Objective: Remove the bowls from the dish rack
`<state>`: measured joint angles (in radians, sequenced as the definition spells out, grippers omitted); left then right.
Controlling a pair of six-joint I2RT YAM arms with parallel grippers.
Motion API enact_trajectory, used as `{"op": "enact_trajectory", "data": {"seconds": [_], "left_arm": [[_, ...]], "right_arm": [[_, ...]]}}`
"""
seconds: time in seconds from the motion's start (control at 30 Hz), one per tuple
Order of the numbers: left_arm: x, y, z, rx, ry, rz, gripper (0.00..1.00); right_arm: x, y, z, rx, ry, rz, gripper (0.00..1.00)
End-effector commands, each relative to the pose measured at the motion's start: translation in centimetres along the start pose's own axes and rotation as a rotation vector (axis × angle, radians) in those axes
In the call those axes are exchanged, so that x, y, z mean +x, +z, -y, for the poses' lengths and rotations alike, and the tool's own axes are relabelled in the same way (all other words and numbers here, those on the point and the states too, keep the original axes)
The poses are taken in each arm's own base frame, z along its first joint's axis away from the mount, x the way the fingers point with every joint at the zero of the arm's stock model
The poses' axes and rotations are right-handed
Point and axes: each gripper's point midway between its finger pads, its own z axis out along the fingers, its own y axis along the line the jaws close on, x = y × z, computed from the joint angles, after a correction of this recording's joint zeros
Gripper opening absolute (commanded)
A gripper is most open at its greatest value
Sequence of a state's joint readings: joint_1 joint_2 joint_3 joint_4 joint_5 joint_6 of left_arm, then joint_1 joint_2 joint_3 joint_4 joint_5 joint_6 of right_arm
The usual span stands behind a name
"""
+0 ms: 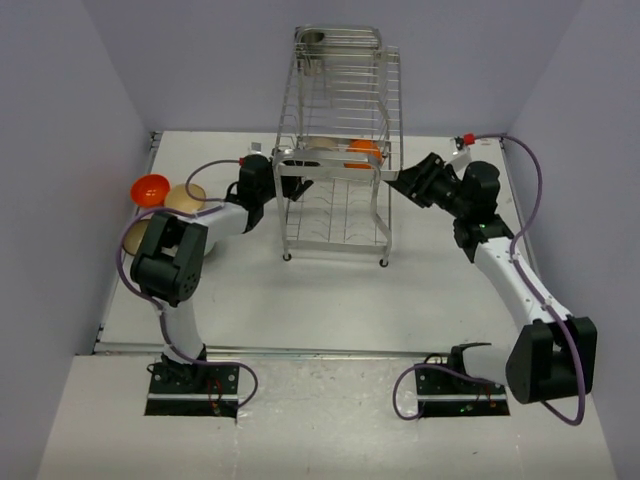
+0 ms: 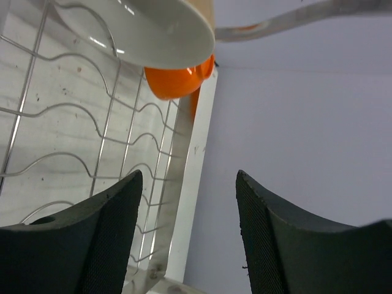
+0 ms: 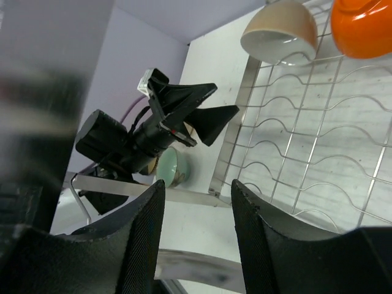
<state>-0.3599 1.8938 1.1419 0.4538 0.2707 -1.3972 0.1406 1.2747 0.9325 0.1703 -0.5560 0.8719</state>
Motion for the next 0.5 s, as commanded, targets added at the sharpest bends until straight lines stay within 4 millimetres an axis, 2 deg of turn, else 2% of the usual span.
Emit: {"op": "enact_trajectory", "data": {"seconds": [0.0,0.1,0.13,0.17,0.23,0.3,0.33,0.37,0.47], "left_arm": [[-3.7,0.3,2.9,0.075,-0.062,0.182,0.63],[-4.4,1.6,2.7,0.077,-0.092,0.215,0.63],[-4.5,2.4,1.6,0.063,-0.104,0.223,0.63],[-4.8,3.0,2.7,0.087,-0.1,0.225,0.63],[-4.8,4.8,3.0,0.097,-0.096,0.211,0.62],[-4.5,6.0,3.0,0.096,-0.101,0.202,0.61],[-4.4,6.8,2.1,0.082,-0.104,0.2,0.61],[-4.5,7.3,3.2,0.105,-0.103,0.2,0.61],[-4.6,8.6,2.5,0.097,-0.111,0.206,0.61]], "right_arm": [[-0.5,-1.6,1.5,0.064,-0.035,0.043,0.49],[-0.9,-2.3,1.8,0.058,-0.038,0.064,0.49],[-1.1,-2.5,2.0,0.058,-0.042,0.07,0.49],[-1.0,-2.6,2.2,0.061,-0.043,0.068,0.49],[-0.9,-2.8,2.5,0.059,-0.052,0.067,0.49],[-1.1,-2.9,3.0,0.063,-0.057,0.075,0.49],[-1.1,-3.0,3.2,0.063,-0.058,0.077,0.49],[-0.7,-3.1,3.6,0.064,-0.05,0.067,0.49],[-0.7,-3.4,4.5,0.07,-0.046,0.072,0.49]]}}
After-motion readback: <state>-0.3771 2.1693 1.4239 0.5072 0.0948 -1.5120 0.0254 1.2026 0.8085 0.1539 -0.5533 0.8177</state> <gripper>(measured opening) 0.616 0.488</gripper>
